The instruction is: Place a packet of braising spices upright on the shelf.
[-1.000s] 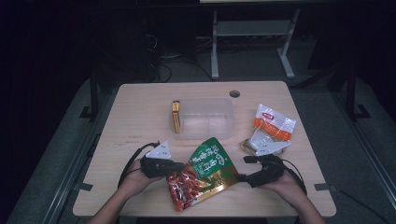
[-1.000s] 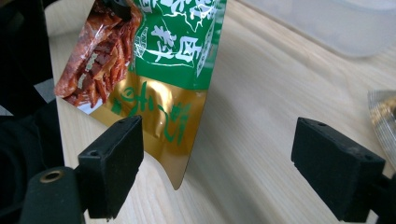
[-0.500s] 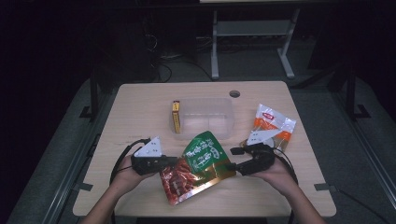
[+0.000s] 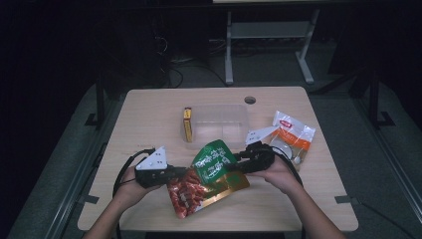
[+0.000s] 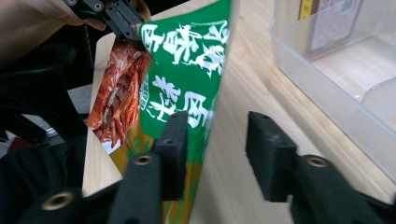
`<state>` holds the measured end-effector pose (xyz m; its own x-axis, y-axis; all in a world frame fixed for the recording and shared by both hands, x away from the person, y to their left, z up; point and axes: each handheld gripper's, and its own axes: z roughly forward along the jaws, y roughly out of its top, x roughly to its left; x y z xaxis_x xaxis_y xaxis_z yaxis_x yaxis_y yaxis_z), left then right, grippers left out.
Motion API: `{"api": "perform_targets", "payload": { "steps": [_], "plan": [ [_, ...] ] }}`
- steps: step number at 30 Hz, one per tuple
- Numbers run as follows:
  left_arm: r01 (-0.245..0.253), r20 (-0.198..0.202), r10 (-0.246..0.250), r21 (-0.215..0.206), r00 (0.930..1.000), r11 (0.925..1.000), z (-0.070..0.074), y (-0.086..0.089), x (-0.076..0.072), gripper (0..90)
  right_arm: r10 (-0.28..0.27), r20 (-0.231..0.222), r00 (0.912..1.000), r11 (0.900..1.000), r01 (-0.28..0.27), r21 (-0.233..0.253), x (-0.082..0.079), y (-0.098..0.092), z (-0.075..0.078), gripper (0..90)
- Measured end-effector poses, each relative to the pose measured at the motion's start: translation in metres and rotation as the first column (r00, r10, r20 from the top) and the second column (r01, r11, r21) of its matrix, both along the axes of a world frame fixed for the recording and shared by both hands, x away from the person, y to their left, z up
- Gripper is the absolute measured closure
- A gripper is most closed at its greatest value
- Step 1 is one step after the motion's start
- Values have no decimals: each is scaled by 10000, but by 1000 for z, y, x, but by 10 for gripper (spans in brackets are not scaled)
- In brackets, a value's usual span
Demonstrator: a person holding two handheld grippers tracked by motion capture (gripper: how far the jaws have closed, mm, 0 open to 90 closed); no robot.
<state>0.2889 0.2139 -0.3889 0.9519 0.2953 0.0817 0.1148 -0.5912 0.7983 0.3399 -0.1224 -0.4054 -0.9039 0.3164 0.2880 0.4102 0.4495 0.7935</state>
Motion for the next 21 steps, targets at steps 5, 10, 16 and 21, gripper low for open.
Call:
{"api": "perform_targets", "payload": {
  "steps": [5,10,16,21],
  "plan": [
    [214,6,-214,-101,9998,9997,0,-1,-1,900,136,-196,9997,9996,-131,250,2,-3,-2,735],
    [339,-5,-340,-108,9994,9994,-1,-3,-2,899,539,-489,9973,9976,-517,467,2,-3,-5,845],
    [440,0,-440,-140,9990,9989,-2,-4,-2,899,720,-590,9957,9969,-699,371,3,-3,-6,895],
    [479,-83,-481,-232,9988,9986,-2,-2,-1,898,694,-562,9960,9972,-676,334,1,-2,-4,900]
  ]
}}
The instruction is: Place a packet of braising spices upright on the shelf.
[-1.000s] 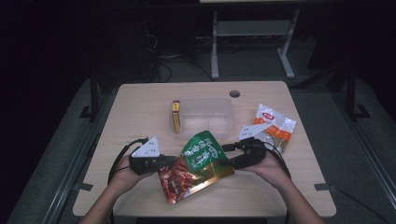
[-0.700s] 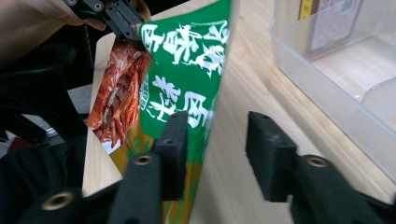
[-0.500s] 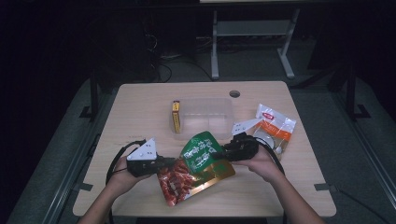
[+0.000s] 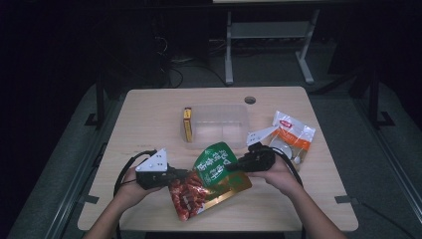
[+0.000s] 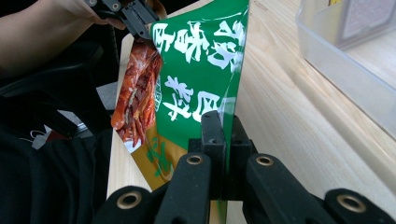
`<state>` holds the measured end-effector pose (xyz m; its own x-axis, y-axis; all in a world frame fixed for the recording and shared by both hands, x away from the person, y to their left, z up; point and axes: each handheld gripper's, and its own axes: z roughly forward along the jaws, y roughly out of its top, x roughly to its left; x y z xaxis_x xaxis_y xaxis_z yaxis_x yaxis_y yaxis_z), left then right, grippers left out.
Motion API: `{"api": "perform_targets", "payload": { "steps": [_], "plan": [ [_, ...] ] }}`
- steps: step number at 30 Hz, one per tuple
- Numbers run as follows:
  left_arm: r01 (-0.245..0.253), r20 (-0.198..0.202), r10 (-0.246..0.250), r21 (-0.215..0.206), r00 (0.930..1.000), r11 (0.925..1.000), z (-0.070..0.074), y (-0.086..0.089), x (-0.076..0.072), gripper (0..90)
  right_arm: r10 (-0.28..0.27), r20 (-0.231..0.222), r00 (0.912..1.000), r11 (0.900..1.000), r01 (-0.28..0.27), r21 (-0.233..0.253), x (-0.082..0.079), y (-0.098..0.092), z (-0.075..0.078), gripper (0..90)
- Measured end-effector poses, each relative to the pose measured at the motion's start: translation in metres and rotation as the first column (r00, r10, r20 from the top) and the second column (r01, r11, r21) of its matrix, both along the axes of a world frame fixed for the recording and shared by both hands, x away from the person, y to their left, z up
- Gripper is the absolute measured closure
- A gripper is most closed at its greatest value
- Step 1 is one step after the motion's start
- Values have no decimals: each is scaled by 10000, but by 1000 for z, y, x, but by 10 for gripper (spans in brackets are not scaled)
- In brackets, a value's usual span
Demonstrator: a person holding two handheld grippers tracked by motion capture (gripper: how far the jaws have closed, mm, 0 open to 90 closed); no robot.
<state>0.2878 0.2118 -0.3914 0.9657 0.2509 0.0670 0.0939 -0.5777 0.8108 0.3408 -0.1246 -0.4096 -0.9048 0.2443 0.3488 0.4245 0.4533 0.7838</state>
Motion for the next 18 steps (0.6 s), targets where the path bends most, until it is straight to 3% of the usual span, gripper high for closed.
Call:
{"api": "perform_targets", "payload": {
  "steps": [8,14,18],
  "plan": [
    [-30,98,31,-40,9999,10000,-3,1,1,881,89,21,10000,9999,-89,89,-2,-1,4,900],
    [-18,109,18,52,9999,10000,-6,0,3,817,13,259,9997,9999,-17,140,-3,-4,10,900],
    [-292,77,294,-174,9995,9994,-6,4,6,749,153,352,9993,9997,-160,198,-5,-4,13,900]
  ]
}}
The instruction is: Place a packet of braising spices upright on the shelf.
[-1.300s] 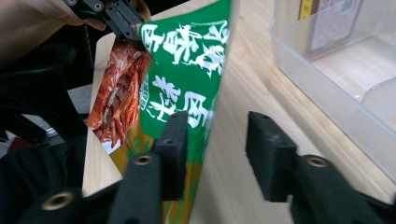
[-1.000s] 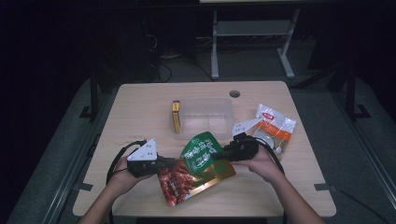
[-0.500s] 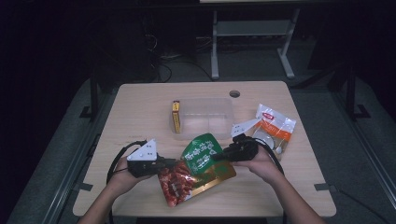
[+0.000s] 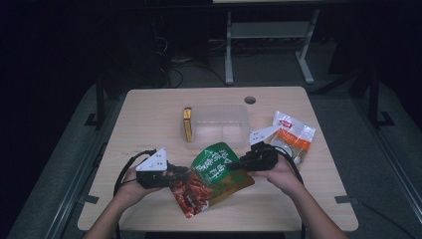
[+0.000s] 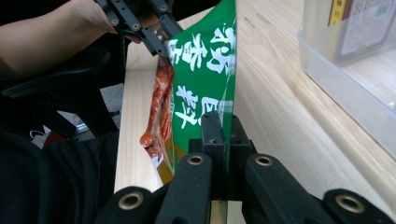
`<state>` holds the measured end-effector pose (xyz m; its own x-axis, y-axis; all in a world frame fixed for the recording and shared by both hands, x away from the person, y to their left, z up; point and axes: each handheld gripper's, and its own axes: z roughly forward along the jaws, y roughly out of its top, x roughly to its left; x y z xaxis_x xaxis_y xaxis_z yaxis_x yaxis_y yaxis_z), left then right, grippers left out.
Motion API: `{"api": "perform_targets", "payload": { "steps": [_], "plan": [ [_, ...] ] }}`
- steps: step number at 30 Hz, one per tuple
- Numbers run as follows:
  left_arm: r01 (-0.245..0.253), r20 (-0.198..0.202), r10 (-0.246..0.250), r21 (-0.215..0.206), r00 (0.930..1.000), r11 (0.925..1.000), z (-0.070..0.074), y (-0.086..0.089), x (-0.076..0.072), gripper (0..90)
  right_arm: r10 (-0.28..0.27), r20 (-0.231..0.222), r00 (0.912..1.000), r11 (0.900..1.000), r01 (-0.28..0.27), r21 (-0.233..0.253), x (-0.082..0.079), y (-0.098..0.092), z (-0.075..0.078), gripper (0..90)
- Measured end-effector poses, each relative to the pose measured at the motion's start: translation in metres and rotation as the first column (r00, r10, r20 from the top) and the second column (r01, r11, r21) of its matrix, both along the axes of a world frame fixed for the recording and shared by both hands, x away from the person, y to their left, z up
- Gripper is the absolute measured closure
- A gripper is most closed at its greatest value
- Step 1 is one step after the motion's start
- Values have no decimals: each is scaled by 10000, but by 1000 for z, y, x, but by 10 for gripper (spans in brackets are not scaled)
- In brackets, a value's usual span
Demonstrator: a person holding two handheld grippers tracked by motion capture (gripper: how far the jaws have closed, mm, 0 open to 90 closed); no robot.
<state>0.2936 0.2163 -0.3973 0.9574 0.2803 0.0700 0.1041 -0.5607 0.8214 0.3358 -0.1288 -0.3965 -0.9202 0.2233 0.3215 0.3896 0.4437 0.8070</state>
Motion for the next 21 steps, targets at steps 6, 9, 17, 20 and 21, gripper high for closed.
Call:
{"api": "perform_targets", "payload": {
  "steps": [6,9,17,20,21],
  "plan": [
    [-378,-241,369,-366,9990,9986,-1,11,6,582,87,76,9999,9998,-88,159,-2,0,4,900],
    [-543,-147,537,-451,9985,9975,0,13,6,512,76,217,9997,9996,-82,281,-3,-1,7,900],
    [-1099,-334,1087,-361,9935,9933,-1,24,-1,381,106,507,9987,9992,-125,383,-6,-5,18,900],
    [-1326,-462,1311,-296,9903,9907,-2,31,-4,365,65,806,9967,9991,-99,412,-7,-8,25,900],
    [-1472,-536,1452,-343,9879,9885,-4,34,-6,365,39,852,9964,9989,-78,453,-7,-8,28,900]
  ]
}}
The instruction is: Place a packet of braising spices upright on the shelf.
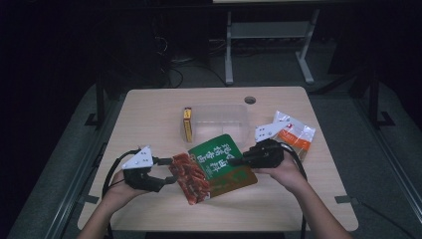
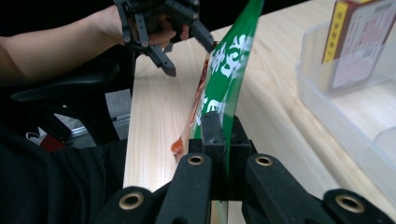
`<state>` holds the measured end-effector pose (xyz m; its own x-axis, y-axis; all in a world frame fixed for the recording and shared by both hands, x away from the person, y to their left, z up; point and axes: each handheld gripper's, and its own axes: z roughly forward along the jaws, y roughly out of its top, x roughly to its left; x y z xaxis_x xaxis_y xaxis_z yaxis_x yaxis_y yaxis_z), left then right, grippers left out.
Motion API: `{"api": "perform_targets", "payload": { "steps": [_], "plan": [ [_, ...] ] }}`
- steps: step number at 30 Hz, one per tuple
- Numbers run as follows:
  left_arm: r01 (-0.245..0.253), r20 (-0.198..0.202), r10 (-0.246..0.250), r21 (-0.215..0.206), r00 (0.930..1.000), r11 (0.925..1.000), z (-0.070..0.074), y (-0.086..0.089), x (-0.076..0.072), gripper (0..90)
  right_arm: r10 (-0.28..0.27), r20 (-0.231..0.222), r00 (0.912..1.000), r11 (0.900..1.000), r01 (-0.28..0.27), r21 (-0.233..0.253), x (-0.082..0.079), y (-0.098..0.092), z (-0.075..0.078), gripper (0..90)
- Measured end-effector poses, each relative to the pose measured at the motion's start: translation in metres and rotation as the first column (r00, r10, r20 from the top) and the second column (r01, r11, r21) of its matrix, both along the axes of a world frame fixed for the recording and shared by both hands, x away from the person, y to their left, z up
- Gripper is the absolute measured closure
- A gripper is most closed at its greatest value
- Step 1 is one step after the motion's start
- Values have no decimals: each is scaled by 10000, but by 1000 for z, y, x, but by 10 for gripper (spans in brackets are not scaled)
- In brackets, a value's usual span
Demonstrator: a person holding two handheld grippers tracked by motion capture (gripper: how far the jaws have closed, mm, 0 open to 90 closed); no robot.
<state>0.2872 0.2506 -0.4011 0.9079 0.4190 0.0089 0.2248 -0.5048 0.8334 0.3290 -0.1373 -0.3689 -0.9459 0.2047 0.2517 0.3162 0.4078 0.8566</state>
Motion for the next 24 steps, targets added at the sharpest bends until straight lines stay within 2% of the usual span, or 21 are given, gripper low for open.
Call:
{"api": "perform_targets", "payload": {
  "steps": [8,12,17,24],
  "plan": [
    [-601,-505,607,147,9969,9981,-18,9,-7,277,-149,244,9996,9995,142,264,3,-3,14,900],
    [-676,-584,689,243,9959,9974,-22,6,-3,238,-142,400,9991,9994,129,320,2,-5,18,900],
    [-656,-604,691,572,9958,9962,-27,5,-2,218,-279,507,9983,9991,261,349,0,-9,23,900],
    [-821,-677,853,486,9941,9954,-27,9,0,205,-715,464,9964,9972,704,249,0,-17,31,900]
  ]
}}
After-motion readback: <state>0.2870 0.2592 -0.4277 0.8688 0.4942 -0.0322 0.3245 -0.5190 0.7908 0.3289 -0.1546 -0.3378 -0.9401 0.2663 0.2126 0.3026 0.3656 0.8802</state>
